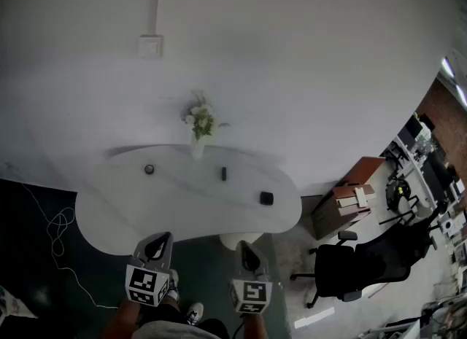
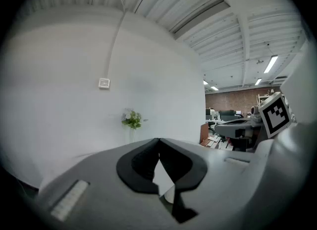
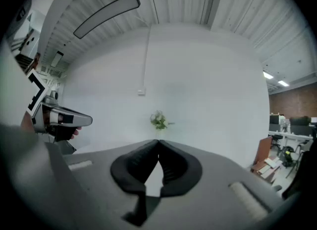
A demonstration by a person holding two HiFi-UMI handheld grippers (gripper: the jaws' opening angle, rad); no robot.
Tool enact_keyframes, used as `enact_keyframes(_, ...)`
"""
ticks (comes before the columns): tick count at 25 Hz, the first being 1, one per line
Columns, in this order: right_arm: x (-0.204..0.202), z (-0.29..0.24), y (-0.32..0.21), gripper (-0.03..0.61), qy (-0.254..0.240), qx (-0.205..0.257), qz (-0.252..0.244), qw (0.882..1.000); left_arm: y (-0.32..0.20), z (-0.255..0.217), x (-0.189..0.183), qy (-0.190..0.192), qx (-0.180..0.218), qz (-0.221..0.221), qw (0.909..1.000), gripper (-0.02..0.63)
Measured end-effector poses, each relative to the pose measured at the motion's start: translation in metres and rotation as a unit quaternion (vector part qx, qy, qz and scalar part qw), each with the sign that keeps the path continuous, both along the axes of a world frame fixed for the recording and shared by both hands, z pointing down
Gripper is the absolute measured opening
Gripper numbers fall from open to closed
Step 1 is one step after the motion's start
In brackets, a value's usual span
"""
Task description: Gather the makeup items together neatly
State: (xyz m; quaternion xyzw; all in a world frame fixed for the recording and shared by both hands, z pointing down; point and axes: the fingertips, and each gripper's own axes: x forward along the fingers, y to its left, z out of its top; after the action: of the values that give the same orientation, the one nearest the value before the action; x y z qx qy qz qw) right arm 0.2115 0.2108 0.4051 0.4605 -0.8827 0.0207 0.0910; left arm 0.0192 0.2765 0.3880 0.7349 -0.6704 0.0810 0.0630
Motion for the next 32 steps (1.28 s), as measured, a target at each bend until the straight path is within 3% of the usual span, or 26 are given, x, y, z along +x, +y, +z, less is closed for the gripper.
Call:
enact_keyframes(7,-0.016,-0.004,-0.009,0.005,-0.009,0.000,-0.013,1.000,-0.007,0.005,-0.010,0.000,-0.004,-0.010,0.9999,0.011)
enact_keyframes(12,-0.052,0.000,-0.021,0.005,-0.004,-0.003,-0.046,0.999,-0.014,0.007,-0.037,0.002,-0.008,-0.033,0.9994,0.011)
enact_keyframes(24,-0.202,0.027,-0.082,0.005,-0.006,-0.034,-0.135,0.990,-0.052,0.039,-0.169,0.017,-0.043,-0.116,0.9922,0.011)
enact_keyframes(32,-0.297,0.045,-0.121,0.005,0.006,-0.052,-0.181,0.982,-0.088,0.060,-0.236,0.033,-0.060,-0.138,0.9880,0.011)
